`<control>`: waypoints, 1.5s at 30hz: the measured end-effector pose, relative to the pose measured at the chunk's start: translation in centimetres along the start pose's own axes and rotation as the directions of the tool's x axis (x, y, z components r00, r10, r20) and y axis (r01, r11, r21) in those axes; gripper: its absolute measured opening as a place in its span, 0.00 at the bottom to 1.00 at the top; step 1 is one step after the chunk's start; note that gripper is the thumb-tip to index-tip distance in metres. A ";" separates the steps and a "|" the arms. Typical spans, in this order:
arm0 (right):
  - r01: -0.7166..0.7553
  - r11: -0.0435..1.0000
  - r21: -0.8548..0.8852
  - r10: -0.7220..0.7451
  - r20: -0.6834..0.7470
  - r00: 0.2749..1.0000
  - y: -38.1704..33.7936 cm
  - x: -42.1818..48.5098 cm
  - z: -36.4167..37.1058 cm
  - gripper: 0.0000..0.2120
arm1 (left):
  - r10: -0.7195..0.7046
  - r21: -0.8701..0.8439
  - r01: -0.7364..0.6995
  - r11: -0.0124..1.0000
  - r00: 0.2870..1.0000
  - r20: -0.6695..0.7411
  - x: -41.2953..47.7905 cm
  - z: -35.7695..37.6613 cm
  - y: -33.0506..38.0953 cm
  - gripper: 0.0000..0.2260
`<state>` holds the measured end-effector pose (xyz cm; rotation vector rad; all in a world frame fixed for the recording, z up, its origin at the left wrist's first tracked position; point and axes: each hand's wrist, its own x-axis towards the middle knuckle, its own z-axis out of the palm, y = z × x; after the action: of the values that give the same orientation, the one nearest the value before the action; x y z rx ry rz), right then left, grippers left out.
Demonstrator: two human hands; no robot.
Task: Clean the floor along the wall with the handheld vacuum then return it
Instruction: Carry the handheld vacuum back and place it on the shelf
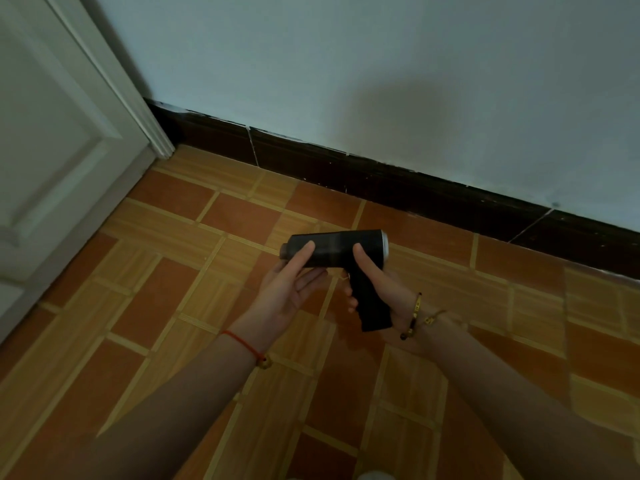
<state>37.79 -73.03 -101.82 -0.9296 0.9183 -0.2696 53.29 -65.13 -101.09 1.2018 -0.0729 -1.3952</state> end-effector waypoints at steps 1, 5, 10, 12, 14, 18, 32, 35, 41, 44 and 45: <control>-0.012 1.000 -0.005 0.012 0.005 1.000 0.1 0.2 0.2 0.27 | -0.001 -0.009 0.001 1.000 1.000 -0.008 0.0 -0.2 0.0 0.23; -0.050 0.999 -0.005 0.050 0.047 0.998 0.6 1.0 0.5 0.28 | 0.007 -0.019 -0.007 1.000 1.000 -0.024 0.1 -1.1 0.0 0.23; -0.076 0.997 0.031 0.073 0.079 0.994 1.1 1.8 0.9 0.26 | 0.013 -0.054 -0.016 0.998 0.998 -0.068 0.3 -1.7 -0.2 0.22; -0.087 0.996 0.035 0.083 0.087 0.993 1.2 1.9 1.0 0.25 | 0.012 -0.074 -0.019 0.997 0.996 -0.089 0.3 -1.9 -0.3 0.20; -0.092 0.995 0.032 0.089 0.099 0.991 1.3 2.1 1.2 0.25 | 0.009 -0.097 -0.020 0.995 0.994 -0.106 0.2 -2.1 -0.5 0.19; -0.110 0.994 0.011 0.108 0.107 0.988 1.7 2.6 1.5 0.25 | 0.002 -0.117 -0.018 0.993 0.991 -0.131 0.0 -2.5 -0.7 0.17; -0.115 0.993 -0.030 0.117 0.096 0.988 2.2 3.7 2.4 0.28 | -0.005 -0.124 -0.014 0.992 0.988 -0.153 -0.2 -3.7 -0.5 0.13; -0.118 0.992 -0.045 0.121 0.093 0.988 2.1 3.8 2.6 0.28 | -0.008 -0.132 -0.013 0.991 0.988 -0.154 -0.2 -4.0 -0.4 0.12; -0.150 0.987 -0.058 0.154 0.082 0.985 2.2 4.4 3.0 0.28 | -0.014 -0.128 -0.009 0.992 0.984 -0.180 0.0 -4.5 -0.2 0.13; -0.155 0.986 -0.063 0.160 0.081 0.984 2.5 4.9 3.2 0.28 | -0.022 -0.128 -0.004 0.992 0.979 -0.204 0.1 -4.9 -0.2 0.18; -0.153 0.986 -0.063 0.158 0.083 0.984 2.6 5.0 3.3 0.28 | -0.027 -0.133 -0.001 0.991 0.977 -0.209 0.2 -5.1 -0.2 0.19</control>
<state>42.93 -72.45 -105.77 -0.9092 0.9156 -0.0687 56.59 -62.22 -103.62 1.2332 0.1744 -1.2560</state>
